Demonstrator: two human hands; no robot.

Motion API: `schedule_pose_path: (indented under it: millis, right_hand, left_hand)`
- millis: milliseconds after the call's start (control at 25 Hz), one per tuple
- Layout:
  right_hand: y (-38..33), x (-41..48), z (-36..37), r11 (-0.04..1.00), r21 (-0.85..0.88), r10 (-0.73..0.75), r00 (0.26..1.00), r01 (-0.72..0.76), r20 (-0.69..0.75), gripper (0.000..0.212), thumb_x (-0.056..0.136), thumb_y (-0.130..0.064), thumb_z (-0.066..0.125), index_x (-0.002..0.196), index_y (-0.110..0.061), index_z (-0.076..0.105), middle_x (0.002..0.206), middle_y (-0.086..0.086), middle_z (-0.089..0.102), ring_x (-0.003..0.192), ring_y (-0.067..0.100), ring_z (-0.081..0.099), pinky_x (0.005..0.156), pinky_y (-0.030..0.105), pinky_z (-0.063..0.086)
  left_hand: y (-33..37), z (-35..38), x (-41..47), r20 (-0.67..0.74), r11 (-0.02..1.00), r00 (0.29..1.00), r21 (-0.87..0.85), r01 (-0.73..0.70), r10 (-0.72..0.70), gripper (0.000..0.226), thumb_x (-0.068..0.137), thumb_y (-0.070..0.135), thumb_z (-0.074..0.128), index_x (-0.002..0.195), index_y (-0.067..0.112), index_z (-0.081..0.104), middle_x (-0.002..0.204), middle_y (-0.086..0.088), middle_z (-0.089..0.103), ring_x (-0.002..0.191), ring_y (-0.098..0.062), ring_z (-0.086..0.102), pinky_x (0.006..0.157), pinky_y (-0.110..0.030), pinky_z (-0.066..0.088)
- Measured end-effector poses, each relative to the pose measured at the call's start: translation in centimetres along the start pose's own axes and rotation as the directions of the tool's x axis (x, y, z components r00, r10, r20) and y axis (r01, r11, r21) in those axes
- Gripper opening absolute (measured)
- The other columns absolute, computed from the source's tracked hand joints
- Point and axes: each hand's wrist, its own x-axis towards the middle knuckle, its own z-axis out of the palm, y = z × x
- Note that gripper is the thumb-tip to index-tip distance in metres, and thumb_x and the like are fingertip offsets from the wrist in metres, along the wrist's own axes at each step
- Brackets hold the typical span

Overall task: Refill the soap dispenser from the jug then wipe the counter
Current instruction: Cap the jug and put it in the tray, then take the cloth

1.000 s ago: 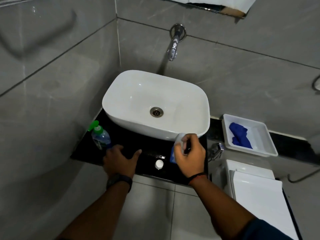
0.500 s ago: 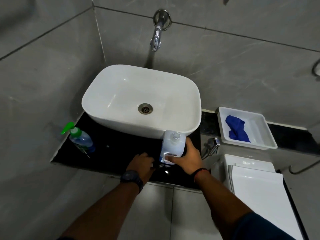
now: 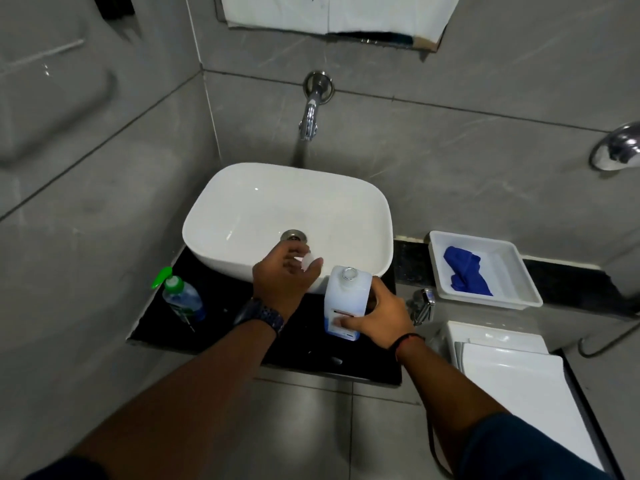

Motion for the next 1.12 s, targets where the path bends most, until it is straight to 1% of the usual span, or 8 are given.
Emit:
schedule_pose_path:
  millis: [80, 200, 480, 680, 760, 880, 1000, 1120]
  right_hand:
    - [-1.8, 0.0, -1.1, 0.999, -0.024, -0.024, 1.0, 0.024, 0.008, 0.081, 0.046, -0.051, 0.088, 0.116, -0.038, 0.05, 0.109, -0.008, 0.066, 0.096, 0.013, 0.063, 0.081, 0.027, 0.054]
    - [-4.1, 0.0, -2.4, 0.997, -0.061, -0.057, 0.998, 0.057, -0.001, 0.082, 0.044, -0.053, 0.088, 0.114, -0.034, 0.051, 0.105, -0.008, 0.066, 0.094, 0.013, 0.063, 0.082, 0.033, 0.056]
    - [-6.8, -0.5, -4.6, 0.994, -0.091, -0.07, 0.997, 0.068, -0.023, 0.086, 0.044, -0.053, 0.089, 0.117, -0.035, 0.048, 0.105, -0.008, 0.065, 0.093, 0.014, 0.063, 0.082, 0.036, 0.058]
    - [-7.2, -0.5, -5.2, 0.992, -0.116, -0.059, 0.998, 0.055, -0.033, 0.086, 0.042, -0.053, 0.089, 0.117, -0.034, 0.05, 0.104, -0.009, 0.065, 0.091, 0.013, 0.063, 0.083, 0.038, 0.058]
    - [-7.5, -0.5, -5.3, 0.994, -0.094, -0.065, 0.998, 0.063, -0.021, 0.087, 0.041, -0.053, 0.089, 0.117, -0.034, 0.05, 0.105, -0.008, 0.066, 0.093, 0.014, 0.064, 0.084, 0.039, 0.057]
    - [-8.1, -0.3, -5.1, 0.993, -0.079, -0.086, 0.996, 0.085, -0.01, 0.086, 0.04, -0.057, 0.088, 0.114, -0.037, 0.049, 0.106, -0.009, 0.065, 0.095, 0.013, 0.063, 0.085, 0.036, 0.057]
    - [-8.7, -0.2, -5.1, 0.992, -0.088, -0.096, 0.995, 0.093, -0.031, 0.088, 0.037, -0.061, 0.087, 0.114, -0.041, 0.047, 0.103, -0.012, 0.064, 0.095, 0.008, 0.062, 0.083, 0.028, 0.055]
    - [-9.0, 0.0, -5.3, 0.994, -0.072, -0.086, 0.996, 0.084, -0.03, 0.093, 0.039, -0.062, 0.086, 0.12, -0.038, 0.047, 0.106, -0.012, 0.062, 0.097, 0.009, 0.061, 0.086, 0.03, 0.055]
  left_hand:
    - [3.6, 0.2, 0.1, 0.051, 0.996, 0.995, -0.048, -0.078, 0.081, 0.024, 0.065, 0.013, 0.082, 0.083, 0.016, 0.065, 0.08, -0.001, 0.07, 0.057, -0.01, 0.055, 0.06, -0.024, 0.052]
    - [7.1, 0.2, -0.2, 0.228, 0.979, 0.953, -0.027, -0.201, 0.201, 0.026, 0.066, 0.017, 0.082, 0.088, 0.019, 0.068, 0.084, 0.002, 0.07, 0.065, -0.016, 0.06, 0.068, -0.023, 0.054]
    - [10.3, -1.1, -0.1, 0.42, 0.954, 0.883, 0.11, -0.28, 0.211, 0.027, 0.073, 0.024, 0.078, 0.099, 0.026, 0.071, 0.093, 0.012, 0.07, 0.079, -0.01, 0.061, 0.078, -0.022, 0.052]
    - [11.7, -1.2, 0.2, 0.572, 0.938, 0.79, 0.099, -0.331, 0.218, 0.044, 0.076, 0.007, 0.068, 0.119, 0.019, 0.063, 0.118, 0.003, 0.067, 0.106, -0.006, 0.06, 0.096, -0.02, 0.045]
    - [12.0, -1.1, 0.0, 0.579, 0.933, 0.787, 0.119, -0.339, 0.212, 0.047, 0.075, 0.006, 0.065, 0.12, 0.019, 0.063, 0.12, 0.004, 0.066, 0.11, -0.005, 0.058, 0.098, -0.018, 0.042]
    - [12.4, -0.7, 0.0, 0.553, 0.926, 0.804, 0.143, -0.348, 0.217, 0.037, 0.078, 0.017, 0.07, 0.115, 0.02, 0.066, 0.119, 0.005, 0.066, 0.109, -0.005, 0.058, 0.092, -0.01, 0.038]
    - [12.8, -0.5, 0.3, 0.505, 0.934, 0.839, 0.156, -0.32, 0.203, 0.036, 0.077, 0.029, 0.074, 0.112, 0.02, 0.068, 0.118, 0.003, 0.067, 0.11, -0.009, 0.059, 0.093, -0.017, 0.041]
    - [12.9, -0.6, 0.5, 0.422, 0.926, 0.879, 0.188, -0.326, 0.223, 0.039, 0.071, 0.031, 0.079, 0.107, 0.02, 0.071, 0.108, 0.0, 0.063, 0.103, -0.013, 0.056, 0.09, -0.024, 0.045]
